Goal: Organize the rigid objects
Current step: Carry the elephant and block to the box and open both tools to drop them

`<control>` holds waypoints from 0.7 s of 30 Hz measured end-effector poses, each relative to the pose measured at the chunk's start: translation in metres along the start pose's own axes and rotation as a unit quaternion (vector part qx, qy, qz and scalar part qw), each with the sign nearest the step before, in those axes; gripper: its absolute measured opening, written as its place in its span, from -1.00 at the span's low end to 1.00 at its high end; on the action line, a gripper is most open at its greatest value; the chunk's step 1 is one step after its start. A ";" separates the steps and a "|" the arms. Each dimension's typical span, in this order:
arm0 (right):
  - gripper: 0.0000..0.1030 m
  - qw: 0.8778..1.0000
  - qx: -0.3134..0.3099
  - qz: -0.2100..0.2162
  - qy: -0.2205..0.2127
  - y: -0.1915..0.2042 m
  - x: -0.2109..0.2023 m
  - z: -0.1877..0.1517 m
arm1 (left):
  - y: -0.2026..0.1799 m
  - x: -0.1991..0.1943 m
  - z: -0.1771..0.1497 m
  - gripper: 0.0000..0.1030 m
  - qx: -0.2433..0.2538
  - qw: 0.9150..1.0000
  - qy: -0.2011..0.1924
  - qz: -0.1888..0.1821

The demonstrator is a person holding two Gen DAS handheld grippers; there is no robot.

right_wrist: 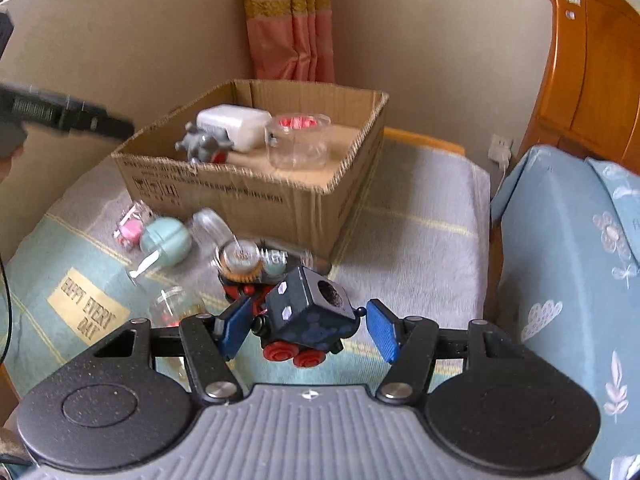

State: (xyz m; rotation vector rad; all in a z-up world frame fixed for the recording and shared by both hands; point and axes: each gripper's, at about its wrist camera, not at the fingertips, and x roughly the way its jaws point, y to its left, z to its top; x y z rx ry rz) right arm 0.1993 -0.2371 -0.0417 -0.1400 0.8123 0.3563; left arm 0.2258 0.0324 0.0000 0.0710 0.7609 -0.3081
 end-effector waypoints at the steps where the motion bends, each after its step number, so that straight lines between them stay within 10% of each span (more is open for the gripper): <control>1: 0.30 1.000 -0.002 0.001 -0.004 0.001 -0.002 0.004 | 0.000 -0.003 -0.005 0.90 0.001 1.000 -0.002 0.001; 21: 0.32 0.996 -0.046 -0.003 -0.073 0.029 0.012 0.122 | 0.001 -0.027 -0.070 0.91 0.011 0.999 -0.004 0.042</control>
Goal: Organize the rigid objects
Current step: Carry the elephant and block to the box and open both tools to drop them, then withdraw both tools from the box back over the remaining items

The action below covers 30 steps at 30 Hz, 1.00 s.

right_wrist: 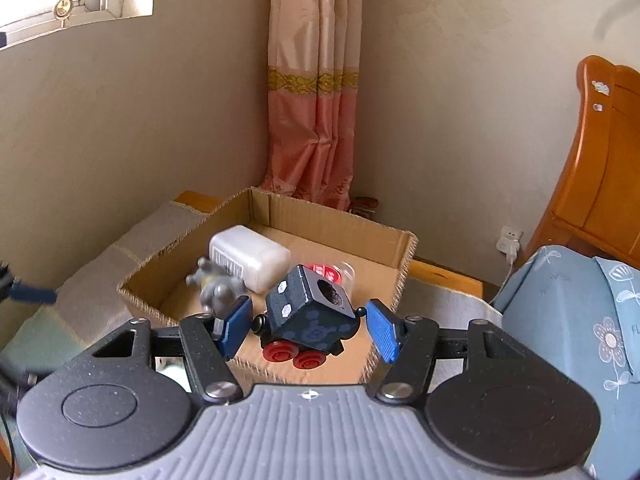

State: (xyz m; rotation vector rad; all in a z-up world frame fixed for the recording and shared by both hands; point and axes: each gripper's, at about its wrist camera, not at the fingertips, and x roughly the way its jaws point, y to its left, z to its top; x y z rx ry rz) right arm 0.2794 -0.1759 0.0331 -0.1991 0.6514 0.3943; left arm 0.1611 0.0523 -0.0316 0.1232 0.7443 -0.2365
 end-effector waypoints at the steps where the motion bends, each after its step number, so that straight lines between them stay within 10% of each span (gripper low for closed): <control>1: 0.36 1.000 0.002 0.000 0.001 0.001 0.004 0.002 | 0.001 0.000 -0.001 0.91 -0.001 1.000 0.000 0.001; 8: 0.92 1.000 -0.003 -0.004 -0.004 0.017 0.000 -0.009 | 0.004 -0.003 -0.008 0.91 -0.009 1.000 0.002 -0.004; 30: 1.00 0.995 0.069 -0.050 0.060 0.058 -0.035 -0.161 | -0.007 -0.010 -0.031 0.91 -0.015 1.000 0.011 0.009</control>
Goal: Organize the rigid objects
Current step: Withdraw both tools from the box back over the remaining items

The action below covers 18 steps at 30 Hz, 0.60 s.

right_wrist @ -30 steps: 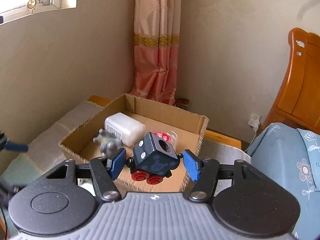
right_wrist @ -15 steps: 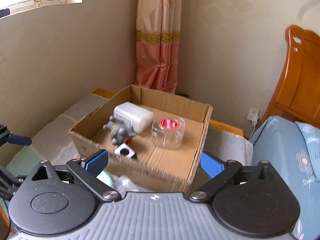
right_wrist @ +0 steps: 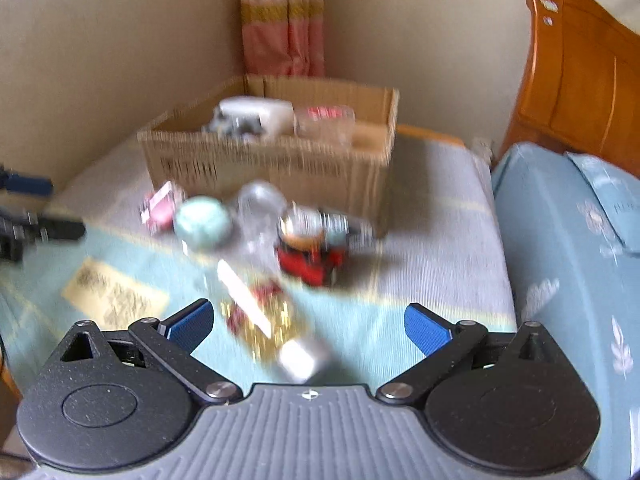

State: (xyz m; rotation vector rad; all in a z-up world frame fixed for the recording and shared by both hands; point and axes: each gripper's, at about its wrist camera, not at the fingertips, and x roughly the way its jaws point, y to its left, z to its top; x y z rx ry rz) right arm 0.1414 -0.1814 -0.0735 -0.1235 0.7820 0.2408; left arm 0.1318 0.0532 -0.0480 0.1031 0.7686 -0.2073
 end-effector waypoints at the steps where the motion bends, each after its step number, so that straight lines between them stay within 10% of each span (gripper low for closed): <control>1: 1.00 1.000 0.003 -0.003 0.005 -0.001 0.001 -0.006 | 0.000 0.000 0.000 0.91 -0.002 1.000 0.003 -0.002; 18: 1.00 0.999 0.026 -0.039 0.007 -0.032 0.009 -0.026 | 0.009 -0.036 -0.009 0.91 -0.018 0.999 0.002 0.036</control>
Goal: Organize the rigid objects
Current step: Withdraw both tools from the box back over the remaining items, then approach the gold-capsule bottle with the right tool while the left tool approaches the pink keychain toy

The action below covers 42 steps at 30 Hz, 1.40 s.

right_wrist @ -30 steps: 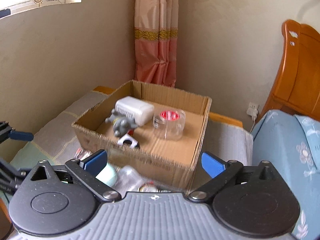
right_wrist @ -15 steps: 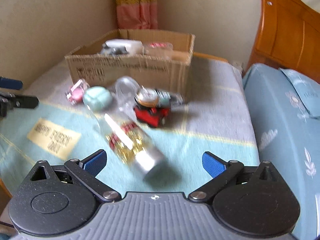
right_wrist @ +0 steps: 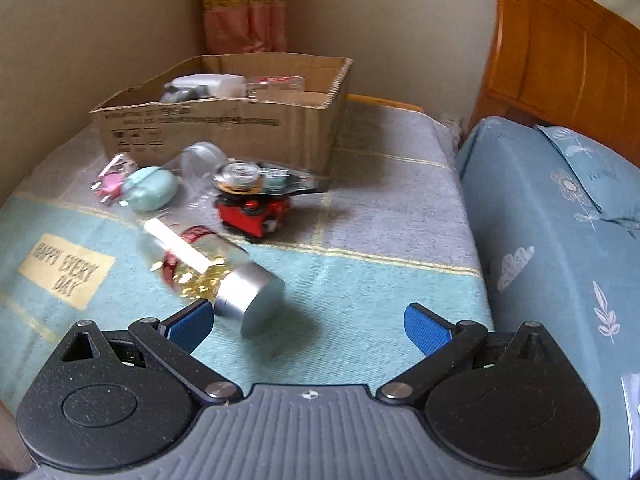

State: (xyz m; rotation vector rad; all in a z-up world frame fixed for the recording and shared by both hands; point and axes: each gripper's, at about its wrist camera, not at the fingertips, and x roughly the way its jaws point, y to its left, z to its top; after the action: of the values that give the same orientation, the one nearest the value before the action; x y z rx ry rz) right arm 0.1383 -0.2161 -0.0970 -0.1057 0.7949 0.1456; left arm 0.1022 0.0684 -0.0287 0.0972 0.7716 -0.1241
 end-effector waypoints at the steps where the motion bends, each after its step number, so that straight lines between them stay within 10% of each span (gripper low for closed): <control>1: 1.00 1.000 0.003 -0.004 -0.002 -0.002 0.001 0.001 | 0.000 0.001 -0.002 0.91 -0.002 1.000 0.001 -0.001; 7: 0.99 0.999 0.037 -0.026 -0.004 -0.011 0.006 0.005 | -0.002 0.013 -0.012 0.91 -0.011 1.000 0.008 -0.020; 14: 1.00 0.998 0.001 0.067 0.004 0.015 0.004 -0.009 | -0.011 0.033 -0.016 0.91 0.001 0.999 0.019 -0.041; 42: 1.00 0.999 -0.021 0.034 -0.017 0.044 0.019 -0.015 | -0.009 0.133 0.036 0.91 -0.054 0.998 0.017 -0.016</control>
State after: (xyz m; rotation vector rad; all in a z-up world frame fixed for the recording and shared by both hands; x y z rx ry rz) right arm 0.1339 -0.1733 -0.1227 -0.1150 0.7619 0.2279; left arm 0.2196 0.0444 -0.0965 -0.0167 0.8127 -0.1115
